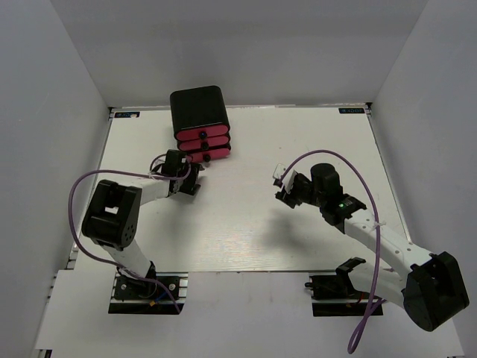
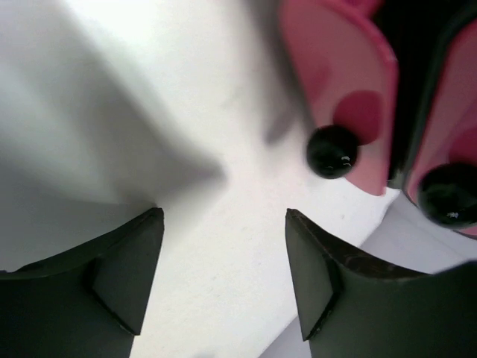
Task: Sort the stationery into containers
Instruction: Close the drawer
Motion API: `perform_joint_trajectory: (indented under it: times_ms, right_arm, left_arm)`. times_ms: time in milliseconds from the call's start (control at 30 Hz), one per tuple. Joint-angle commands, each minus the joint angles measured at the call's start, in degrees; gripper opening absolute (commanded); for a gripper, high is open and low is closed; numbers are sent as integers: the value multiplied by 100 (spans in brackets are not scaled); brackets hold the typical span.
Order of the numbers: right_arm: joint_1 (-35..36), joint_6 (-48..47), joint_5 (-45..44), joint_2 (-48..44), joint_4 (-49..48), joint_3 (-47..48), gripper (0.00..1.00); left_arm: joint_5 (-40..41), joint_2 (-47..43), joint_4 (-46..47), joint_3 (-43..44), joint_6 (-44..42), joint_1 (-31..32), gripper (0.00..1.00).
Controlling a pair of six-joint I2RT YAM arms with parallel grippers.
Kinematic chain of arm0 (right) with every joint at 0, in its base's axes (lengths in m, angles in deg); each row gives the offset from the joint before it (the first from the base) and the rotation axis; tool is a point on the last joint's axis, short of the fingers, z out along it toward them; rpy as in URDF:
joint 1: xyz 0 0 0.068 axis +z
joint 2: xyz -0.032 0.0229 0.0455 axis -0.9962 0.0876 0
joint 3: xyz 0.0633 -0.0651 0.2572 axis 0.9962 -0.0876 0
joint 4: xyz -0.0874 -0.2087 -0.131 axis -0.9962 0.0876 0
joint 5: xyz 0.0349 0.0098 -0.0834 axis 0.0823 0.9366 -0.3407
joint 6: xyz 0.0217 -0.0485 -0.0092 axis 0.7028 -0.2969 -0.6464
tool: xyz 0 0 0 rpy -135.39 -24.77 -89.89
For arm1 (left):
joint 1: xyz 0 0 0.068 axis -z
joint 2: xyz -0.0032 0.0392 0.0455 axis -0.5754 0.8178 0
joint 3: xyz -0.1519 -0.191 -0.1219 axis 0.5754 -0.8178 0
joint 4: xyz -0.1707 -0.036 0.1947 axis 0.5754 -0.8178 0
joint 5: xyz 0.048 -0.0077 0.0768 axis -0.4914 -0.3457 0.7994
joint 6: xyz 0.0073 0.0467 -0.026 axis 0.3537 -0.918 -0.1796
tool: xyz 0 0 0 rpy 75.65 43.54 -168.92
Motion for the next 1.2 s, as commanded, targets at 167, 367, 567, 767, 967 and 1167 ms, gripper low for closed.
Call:
perform_joint_trajectory:
  times_ms: [167,367,567,767,967,1167]
  right_arm:
    - [-36,-7,110,2,-81,37,57]
    - [-18,-33,57,-33,-19,72,57]
    - [-35,-69,-13,-138,42,37,57]
    - [-71,-69,4,-156,42,-7,57]
    - [-71,-60,48,-112,33,2,57]
    - [-97,-69,48,-121,60,37,57]
  left_arm:
    - [1253,-130,-2074,246,321,1,74]
    - [1439,564,-2664,1030,453,1,82]
    - [1439,889,-2497,1425,453,1,86]
    - [1552,741,-2147,1111,453,1,89]
    - [1685,478,-1559,671,453,-52,92]
    - [1571,415,-908,362,453,-52,93]
